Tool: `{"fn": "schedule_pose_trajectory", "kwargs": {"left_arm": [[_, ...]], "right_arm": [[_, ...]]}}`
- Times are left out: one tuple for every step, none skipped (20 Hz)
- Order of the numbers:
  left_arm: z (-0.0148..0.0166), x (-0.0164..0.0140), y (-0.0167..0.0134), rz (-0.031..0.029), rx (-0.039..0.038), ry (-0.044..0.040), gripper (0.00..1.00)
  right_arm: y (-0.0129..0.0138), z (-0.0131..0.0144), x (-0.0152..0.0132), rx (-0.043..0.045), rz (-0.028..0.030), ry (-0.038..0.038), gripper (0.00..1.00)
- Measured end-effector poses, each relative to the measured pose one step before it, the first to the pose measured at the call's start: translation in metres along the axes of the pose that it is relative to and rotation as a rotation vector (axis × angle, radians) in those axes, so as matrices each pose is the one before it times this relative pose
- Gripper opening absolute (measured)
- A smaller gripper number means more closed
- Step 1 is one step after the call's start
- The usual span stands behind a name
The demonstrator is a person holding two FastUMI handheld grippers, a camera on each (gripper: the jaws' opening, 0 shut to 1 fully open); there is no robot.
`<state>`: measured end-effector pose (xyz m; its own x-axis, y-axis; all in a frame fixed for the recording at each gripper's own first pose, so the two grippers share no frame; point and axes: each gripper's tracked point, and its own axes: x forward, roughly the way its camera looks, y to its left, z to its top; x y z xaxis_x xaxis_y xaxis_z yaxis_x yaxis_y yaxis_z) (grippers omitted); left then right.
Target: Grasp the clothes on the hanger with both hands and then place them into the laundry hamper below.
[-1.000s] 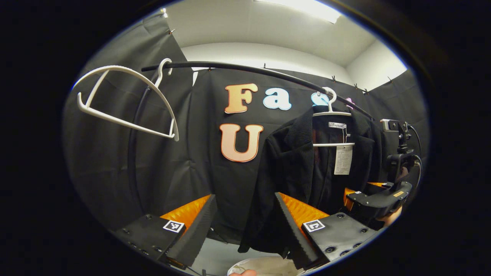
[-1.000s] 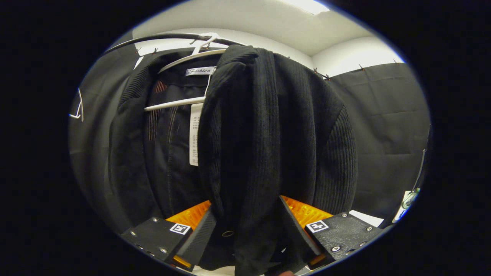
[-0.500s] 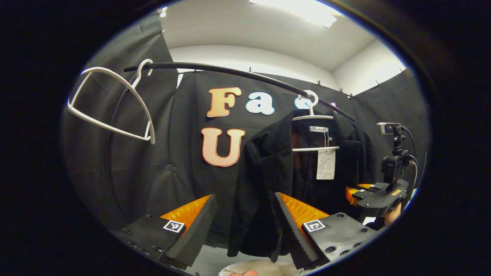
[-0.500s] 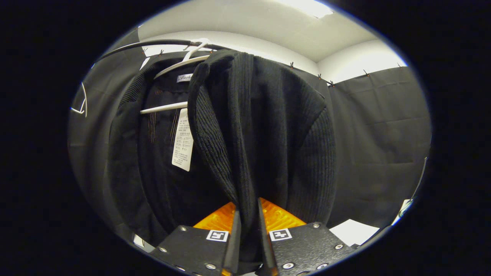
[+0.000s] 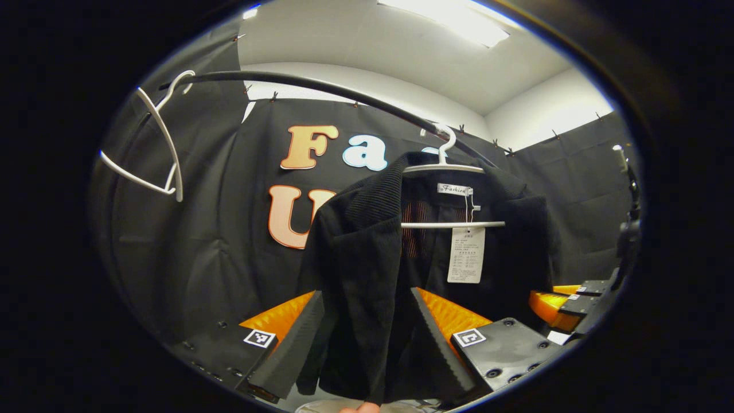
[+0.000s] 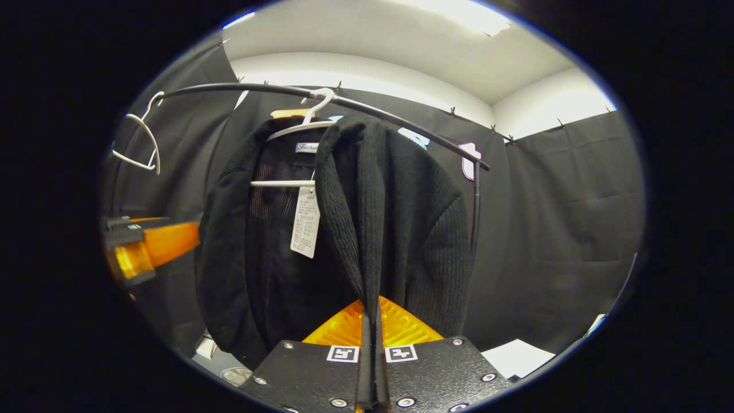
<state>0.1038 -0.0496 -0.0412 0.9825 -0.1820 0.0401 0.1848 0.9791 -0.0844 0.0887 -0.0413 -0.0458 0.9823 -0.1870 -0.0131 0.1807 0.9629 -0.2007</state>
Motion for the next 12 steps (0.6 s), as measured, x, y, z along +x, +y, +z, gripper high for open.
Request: {"fn": "schedule_pose_trajectory", "kwargs": {"left_arm": [[-0.00221,0.00969,-0.00048,0.01106,0.01484,-0.01826,0.96],[-0.00128,0.00859,0.00006,0.01129,0.02025,-0.02099,0.97],[-0.00286,0.00752,-0.00239,0.00848,0.02517,-0.01044,0.96],[-0.00253,0.00659,-0.00164,0.00911,0.02184,-0.0059,0.97],[-0.00315,0.00583,-0.00412,0.00255,0.01195,-0.00532,0.96],[-0.00244,0.0056,-0.00644,-0.00402,0.00566,-0.00587,0.96],[-0.00304,0.00494,-0.00522,0.00697,0.00481,-0.00339,0.96],[-0.00332,0.0042,-0.00115,0.02301,0.01042,0.00165,0.96],[-0.00463,0.00257,0.00257,0.03447,0.01855,0.00376,0.95],[-0.0044,0.0035,0.00152,0.03411,0.02256,0.00517,0.93],[-0.00504,0.00285,0.00123,0.0324,0.02421,0.002,0.97],[-0.00314,0.00306,0.00279,0.02957,0.02994,-0.00235,0.97]], "right_arm": [[-0.00366,0.00204,-0.00494,0.02068,-0.00229,0.00101,0.02],[-0.00269,-0.00012,-0.0045,0.02148,0.00139,0.00876,0.0],[-0.0007,0.00145,-0.00375,0.02218,0.00623,0.00006,0.02],[-0.00109,0.00311,-0.00371,0.0169,0.00046,-0.00622,0.02],[-0.00195,0.00213,-0.00301,0.01187,-0.00311,-0.00604,0.02],[-0.0012,0.00235,-0.00171,0.01406,0.00058,-0.00552,0.02],[0.00093,0.00254,-0.00225,0.01598,0.00484,-0.0052,0.02],[0.00211,0.00189,-0.00045,0.01474,0.00597,-0.00409,0.02],[0.00282,0.00099,0.00022,0.01224,0.00842,-0.00203,0.02],[0.00214,0.00068,-0.00219,0.00506,0.01039,-0.00234,0.02],[0.00206,-0.00028,0.00017,-0.00498,0.00948,0.00079,0.02],[0.00211,0.00003,0.00005,-0.00874,0.01062,0.00073,0.02]]}}
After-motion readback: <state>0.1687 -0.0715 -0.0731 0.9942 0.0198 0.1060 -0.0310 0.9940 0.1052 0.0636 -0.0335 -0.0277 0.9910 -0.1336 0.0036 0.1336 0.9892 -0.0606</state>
